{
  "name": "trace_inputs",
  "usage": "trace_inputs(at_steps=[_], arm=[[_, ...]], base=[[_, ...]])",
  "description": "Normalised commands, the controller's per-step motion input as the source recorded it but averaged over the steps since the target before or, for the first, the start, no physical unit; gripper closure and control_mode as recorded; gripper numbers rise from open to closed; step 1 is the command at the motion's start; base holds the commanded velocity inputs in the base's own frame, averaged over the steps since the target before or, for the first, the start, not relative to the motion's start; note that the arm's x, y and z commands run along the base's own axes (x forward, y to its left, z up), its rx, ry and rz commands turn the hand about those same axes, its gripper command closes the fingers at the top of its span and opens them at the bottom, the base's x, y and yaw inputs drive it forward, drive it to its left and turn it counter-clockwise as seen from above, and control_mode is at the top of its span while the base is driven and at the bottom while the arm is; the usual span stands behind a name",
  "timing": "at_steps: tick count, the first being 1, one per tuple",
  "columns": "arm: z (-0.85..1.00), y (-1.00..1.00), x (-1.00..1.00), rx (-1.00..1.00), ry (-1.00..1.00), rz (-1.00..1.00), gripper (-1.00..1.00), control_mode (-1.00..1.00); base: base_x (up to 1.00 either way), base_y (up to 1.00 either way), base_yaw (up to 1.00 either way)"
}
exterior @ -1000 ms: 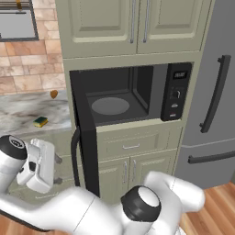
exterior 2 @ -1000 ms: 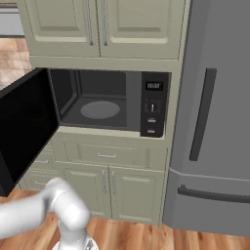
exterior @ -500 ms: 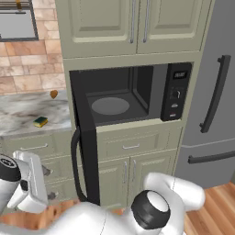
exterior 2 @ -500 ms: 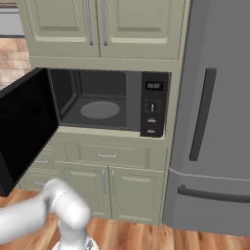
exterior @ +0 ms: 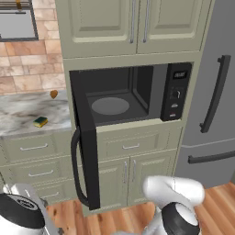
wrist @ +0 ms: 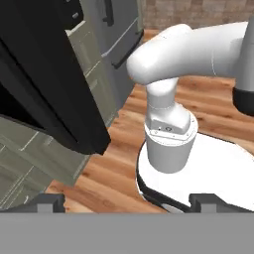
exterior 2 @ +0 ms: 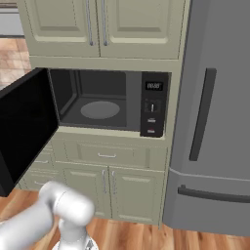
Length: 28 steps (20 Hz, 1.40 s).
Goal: Place the sponge inside the microwave to prepare for sanitizing.
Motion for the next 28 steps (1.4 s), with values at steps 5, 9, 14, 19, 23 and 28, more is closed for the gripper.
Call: trace_inputs(at_steps=[5,9,14,19,23,28], arm=[[0.0,-0.91,-0.96,0.25,0.02,0.25,-1.0,-1.0],[0.0,-1.0,-0.57,0.32,0.0,0.28,-1.0,-1.0],[0.0,-1.0,0.15,0.35,0.2,0.09,-1.0,-1.0],[0.0,-1.0,0.25,0.35,0.29,0.1,-1.0,-1.0],[0.0,-1.0,-0.1,0.21,0.11,0.34,-1.0,-1.0],[0.0,-1.0,0.05,0.1,0.05,0.29,-1.0,-1.0]], base=[[0.0,0.0,0.0],[0.0,0.0,0.0],[0.0,0.0,0.0],[0.0,0.0,0.0],[0.0,0.0,0.0],[0.0,0.0,0.0]])
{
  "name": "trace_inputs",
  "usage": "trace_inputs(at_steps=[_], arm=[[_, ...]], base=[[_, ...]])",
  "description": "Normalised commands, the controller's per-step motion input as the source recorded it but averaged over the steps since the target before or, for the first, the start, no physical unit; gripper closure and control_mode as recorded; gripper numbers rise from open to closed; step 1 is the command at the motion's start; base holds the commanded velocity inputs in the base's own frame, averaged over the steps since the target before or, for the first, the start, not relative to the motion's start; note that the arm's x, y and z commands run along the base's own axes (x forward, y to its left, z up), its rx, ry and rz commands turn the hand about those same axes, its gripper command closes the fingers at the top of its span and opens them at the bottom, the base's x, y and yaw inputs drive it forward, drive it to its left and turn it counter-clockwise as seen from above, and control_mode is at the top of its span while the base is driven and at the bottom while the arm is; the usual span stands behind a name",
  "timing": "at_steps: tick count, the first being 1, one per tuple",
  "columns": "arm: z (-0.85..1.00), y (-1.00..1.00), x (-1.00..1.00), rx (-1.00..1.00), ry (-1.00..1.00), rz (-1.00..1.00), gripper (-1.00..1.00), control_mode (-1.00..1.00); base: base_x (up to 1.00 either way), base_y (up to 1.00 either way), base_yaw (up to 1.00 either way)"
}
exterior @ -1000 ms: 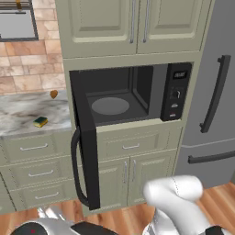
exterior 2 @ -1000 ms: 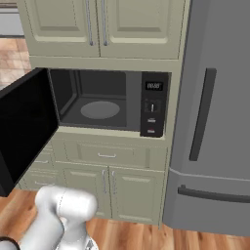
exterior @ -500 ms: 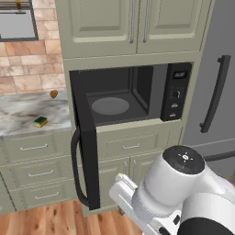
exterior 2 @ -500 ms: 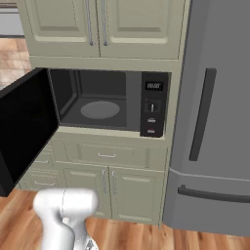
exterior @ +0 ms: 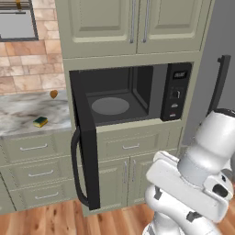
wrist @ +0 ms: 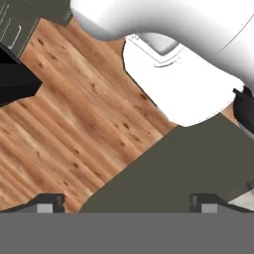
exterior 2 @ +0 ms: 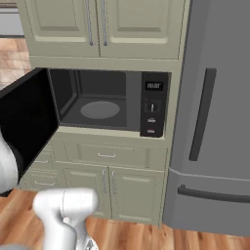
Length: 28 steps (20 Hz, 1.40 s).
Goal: Place the sponge inside the microwave to prepare for sanitizing.
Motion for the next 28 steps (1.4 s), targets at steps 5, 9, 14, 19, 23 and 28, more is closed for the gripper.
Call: trace_inputs(at_steps=[5,9,14,19,23,28], arm=[[0.0,-1.0,0.12,0.0,-0.09,0.29,-1.0,-1.0],[0.0,-0.87,0.0,-0.09,-0.33,0.4,-1.0,-1.0],[0.02,-0.77,0.09,-0.21,-0.31,0.52,-1.0,-1.0],[0.08,-0.45,0.0,-0.36,-0.4,0.68,-1.0,-1.0],[0.03,-0.48,0.6,-0.38,-0.21,0.44,-1.0,-1.0],[-0.35,-0.34,1.0,-0.15,0.02,-0.21,-1.0,-1.0]], base=[[0.0,0.0,0.0],[0.0,0.0,0.0],[0.0,0.0,0.0],[0.0,0.0,0.0],[0.0,0.0,0.0],[0.0,0.0,0.0]])
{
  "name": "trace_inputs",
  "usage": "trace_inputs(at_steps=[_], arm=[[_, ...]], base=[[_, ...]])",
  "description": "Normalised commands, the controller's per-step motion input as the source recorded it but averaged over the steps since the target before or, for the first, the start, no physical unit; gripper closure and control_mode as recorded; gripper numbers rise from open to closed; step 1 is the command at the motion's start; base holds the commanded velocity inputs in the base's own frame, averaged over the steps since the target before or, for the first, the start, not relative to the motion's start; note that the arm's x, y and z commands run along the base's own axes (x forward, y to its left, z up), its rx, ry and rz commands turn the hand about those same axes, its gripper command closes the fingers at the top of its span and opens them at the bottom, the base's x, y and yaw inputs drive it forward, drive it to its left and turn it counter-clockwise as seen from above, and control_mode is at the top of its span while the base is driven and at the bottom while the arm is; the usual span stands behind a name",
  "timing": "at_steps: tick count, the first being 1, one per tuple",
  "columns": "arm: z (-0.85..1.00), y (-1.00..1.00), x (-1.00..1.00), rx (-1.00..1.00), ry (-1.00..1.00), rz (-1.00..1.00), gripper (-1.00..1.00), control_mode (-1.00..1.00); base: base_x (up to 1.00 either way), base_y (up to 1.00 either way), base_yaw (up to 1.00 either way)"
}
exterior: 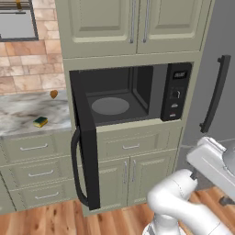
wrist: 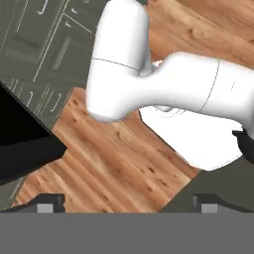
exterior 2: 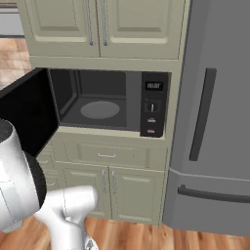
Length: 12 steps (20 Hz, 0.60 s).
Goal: Place the sponge inside the microwave to prepare for sanitizing.
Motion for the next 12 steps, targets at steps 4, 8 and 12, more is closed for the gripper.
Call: trace_inputs(at_steps=[4,8,12], arm=[[-0.17,0.0,0.98,-0.17,-0.01,-0.1,-1.0,-1.0],[-0.08,-0.05,1.0,-0.26,0.02,-0.09,-1.0,-1.0],[0.0,-0.11,1.0,-0.24,0.05,-0.06,-1.0,-1.0]], base=[[0.0,0.0,0.0],[0.0,0.0,0.0],[0.0,0.0,0.0]])
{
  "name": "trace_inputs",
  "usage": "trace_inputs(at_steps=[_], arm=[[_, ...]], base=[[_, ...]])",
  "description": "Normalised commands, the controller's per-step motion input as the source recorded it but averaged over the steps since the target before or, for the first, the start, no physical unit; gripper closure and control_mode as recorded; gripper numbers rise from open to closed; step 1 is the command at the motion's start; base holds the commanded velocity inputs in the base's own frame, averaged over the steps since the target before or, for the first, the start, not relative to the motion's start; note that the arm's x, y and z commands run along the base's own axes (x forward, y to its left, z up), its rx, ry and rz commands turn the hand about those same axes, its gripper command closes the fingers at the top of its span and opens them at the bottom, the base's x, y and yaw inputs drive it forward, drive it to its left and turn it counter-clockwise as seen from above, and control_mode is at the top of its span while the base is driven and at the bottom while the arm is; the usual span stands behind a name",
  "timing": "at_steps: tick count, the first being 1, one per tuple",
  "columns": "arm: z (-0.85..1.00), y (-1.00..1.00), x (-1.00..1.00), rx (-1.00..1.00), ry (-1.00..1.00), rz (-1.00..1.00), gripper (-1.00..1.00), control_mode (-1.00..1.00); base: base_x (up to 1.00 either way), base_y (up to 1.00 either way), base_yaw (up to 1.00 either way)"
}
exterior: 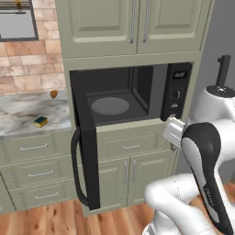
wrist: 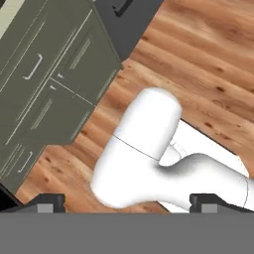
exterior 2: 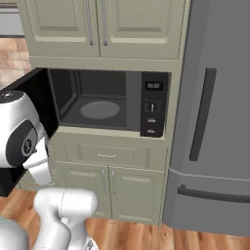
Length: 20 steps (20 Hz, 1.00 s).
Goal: Place the sponge inside the microwave to prepare for sanitizing.
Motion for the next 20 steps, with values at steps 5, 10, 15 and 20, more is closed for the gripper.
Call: trace_inputs(at_steps=[5,10,15,20], arm=[[-0.05,-0.4,0.6,-0.16,0.0,0.09,-1.0,-1.0],[-0.12,-0.52,0.09,-0.11,0.0,0.38,-1.0,-1.0],[-0.07,-0.07,0.0,-0.03,0.0,0.6,-1.0,-1.0],[0.05,0.27,0.03,-0.04,0.13,0.3,-1.0,-1.0]], base=[[0.0,0.0,0.0],[0.0,0.0,0.0],[0.0,0.0,0.0],[0.0,0.0,0.0]])
